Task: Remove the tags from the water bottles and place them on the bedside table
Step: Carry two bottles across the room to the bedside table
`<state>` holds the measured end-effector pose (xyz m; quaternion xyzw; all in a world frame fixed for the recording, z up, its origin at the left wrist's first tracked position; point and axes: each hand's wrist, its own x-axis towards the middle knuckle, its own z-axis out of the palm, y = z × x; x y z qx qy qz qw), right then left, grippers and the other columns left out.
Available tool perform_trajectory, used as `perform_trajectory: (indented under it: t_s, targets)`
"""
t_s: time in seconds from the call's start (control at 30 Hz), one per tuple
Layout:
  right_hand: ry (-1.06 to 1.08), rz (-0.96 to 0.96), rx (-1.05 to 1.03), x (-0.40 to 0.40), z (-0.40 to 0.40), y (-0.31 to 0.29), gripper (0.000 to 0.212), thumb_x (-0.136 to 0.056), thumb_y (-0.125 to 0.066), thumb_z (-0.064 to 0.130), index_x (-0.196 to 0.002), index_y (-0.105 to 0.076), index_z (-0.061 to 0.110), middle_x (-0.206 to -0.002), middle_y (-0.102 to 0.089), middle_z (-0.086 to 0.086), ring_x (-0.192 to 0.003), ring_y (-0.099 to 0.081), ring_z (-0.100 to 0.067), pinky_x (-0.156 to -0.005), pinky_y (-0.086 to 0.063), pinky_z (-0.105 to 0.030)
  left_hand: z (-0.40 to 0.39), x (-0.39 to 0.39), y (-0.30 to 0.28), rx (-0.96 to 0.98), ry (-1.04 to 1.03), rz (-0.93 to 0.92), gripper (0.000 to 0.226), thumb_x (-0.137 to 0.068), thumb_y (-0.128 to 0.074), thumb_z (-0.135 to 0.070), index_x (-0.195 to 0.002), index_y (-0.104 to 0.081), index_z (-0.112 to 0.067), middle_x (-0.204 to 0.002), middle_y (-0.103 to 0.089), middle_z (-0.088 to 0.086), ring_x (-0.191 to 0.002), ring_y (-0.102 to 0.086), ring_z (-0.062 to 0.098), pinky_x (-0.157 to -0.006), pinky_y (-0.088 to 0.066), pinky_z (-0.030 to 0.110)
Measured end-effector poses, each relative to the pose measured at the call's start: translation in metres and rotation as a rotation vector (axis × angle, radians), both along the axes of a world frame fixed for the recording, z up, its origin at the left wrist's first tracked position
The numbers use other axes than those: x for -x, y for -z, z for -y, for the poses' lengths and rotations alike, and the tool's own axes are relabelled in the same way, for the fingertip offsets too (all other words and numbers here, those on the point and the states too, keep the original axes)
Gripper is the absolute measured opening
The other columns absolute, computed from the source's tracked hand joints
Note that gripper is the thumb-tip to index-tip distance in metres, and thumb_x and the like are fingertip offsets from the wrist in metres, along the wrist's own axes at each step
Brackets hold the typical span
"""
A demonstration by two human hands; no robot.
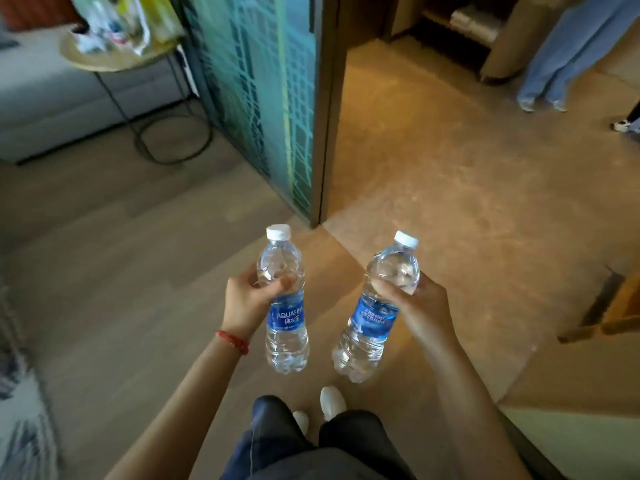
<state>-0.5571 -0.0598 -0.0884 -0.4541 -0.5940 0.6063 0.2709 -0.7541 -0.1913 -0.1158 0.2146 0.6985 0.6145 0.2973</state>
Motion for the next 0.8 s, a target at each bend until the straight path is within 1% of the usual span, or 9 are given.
perform_trajectory:
  t_s: [0.2, 0.27, 0.37, 0.43, 0.5, 0.6, 0.67, 0.73, 0.8]
  targets:
    - [-0.298, -0.011, -0.021, 0.047, -0.028, -0.002, 0.021, -0.067, -0.079, 0.017, -0.084, -0.070, 0.024, -0.080, -0.074, 0.012, -0.075, -0.068, -0.001, -0.059, -0.049, -0.011, 0.025, -0.002, -0.005, -0.012, -0.296, 0.010, 0.030, -0.053, -0.076, -0.043, -0.074, -0.070, -0.022, -0.072, -0.073, -0.004, -0.070, -0.069, 0.012, -0.058, -0.054, 0.022]
    - [-0.384, -0.024, -0.015, 0.063, -0.028, 0.001, 0.021, -0.067, -0.079, 0.015, -0.084, -0.069, 0.021, -0.078, -0.073, 0.014, -0.072, -0.068, 0.001, -0.056, -0.047, -0.009, 0.036, -0.005, -0.004, -0.001, -0.390, 0.016, 0.029, -0.053, -0.077, -0.043, -0.072, -0.070, -0.023, -0.072, -0.072, -0.003, -0.071, -0.069, 0.014, -0.060, -0.055, 0.024]
    - [-0.496, -0.031, 0.013, 0.090, -0.017, 0.008, 0.024, -0.061, -0.083, 0.022, -0.080, -0.068, 0.020, -0.076, -0.073, 0.013, -0.071, -0.068, 0.000, -0.055, -0.048, -0.010, 0.060, -0.009, -0.003, -0.009, -0.518, 0.035, 0.026, -0.054, -0.076, -0.039, -0.073, -0.070, -0.024, -0.072, -0.073, -0.004, -0.070, -0.069, 0.011, -0.058, -0.053, 0.020]
    - [-0.576, -0.032, 0.028, 0.109, -0.003, 0.010, 0.025, -0.059, -0.082, 0.026, -0.078, -0.068, 0.022, -0.075, -0.073, 0.014, -0.070, -0.067, 0.001, -0.056, -0.048, -0.010, 0.079, -0.010, -0.004, -0.020, -0.597, 0.054, 0.024, -0.056, -0.078, -0.035, -0.075, -0.071, -0.023, -0.073, -0.073, -0.004, -0.070, -0.069, 0.011, -0.058, -0.052, 0.019]
    - [-0.665, -0.035, 0.032, 0.129, 0.014, 0.013, 0.021, -0.061, -0.083, 0.021, -0.077, -0.068, 0.022, -0.075, -0.074, 0.012, -0.071, -0.068, -0.001, -0.057, -0.049, -0.012, 0.102, -0.009, -0.004, -0.022, -0.669, 0.054, 0.020, -0.061, -0.080, -0.027, -0.078, -0.071, -0.020, -0.074, -0.074, -0.002, -0.070, -0.069, 0.011, -0.058, -0.052, 0.018]
    - [-0.790, -0.028, 0.057, 0.160, 0.048, 0.014, 0.018, -0.065, -0.081, 0.017, -0.079, -0.070, 0.019, -0.080, -0.075, -0.001, -0.078, -0.070, -0.013, -0.068, -0.053, -0.024, 0.140, -0.004, -0.004, -0.030, -0.799, 0.067, 0.014, -0.069, -0.078, -0.016, -0.080, -0.070, -0.014, -0.072, -0.073, -0.001, -0.068, -0.068, 0.010, -0.057, -0.051, 0.018]
    - [-0.868, -0.030, 0.064, 0.182, 0.074, 0.013, 0.023, -0.062, -0.083, 0.021, -0.081, -0.071, 0.014, -0.082, -0.075, -0.006, -0.081, -0.070, -0.017, -0.072, -0.053, -0.029, 0.166, 0.005, -0.005, -0.039, -0.889, 0.067, 0.009, -0.071, -0.076, -0.013, -0.077, -0.069, -0.014, -0.067, -0.072, -0.004, -0.065, -0.067, 0.007, -0.055, -0.050, 0.016]
    - [-0.936, -0.020, 0.069, 0.206, 0.104, 0.010, 0.034, -0.057, -0.080, 0.029, -0.083, -0.071, 0.010, -0.082, -0.075, -0.005, -0.081, -0.070, -0.016, -0.073, -0.053, -0.028, 0.191, 0.017, -0.007, -0.046, -0.961, 0.056, 0.009, -0.071, -0.075, -0.013, -0.076, -0.068, -0.014, -0.064, -0.071, -0.008, -0.061, -0.066, 0.005, -0.053, -0.049, 0.015]
    - [-0.989, -0.017, 0.066, 0.230, 0.136, 0.007, 0.033, -0.054, -0.079, 0.031, -0.080, -0.072, 0.013, -0.078, -0.075, 0.002, -0.075, -0.069, -0.009, -0.067, -0.052, -0.023, 0.220, 0.030, -0.008, -0.061, -1.020, 0.049, 0.010, -0.070, -0.076, -0.013, -0.075, -0.067, -0.014, -0.063, -0.071, -0.009, -0.060, -0.065, 0.004, -0.052, -0.049, 0.014]
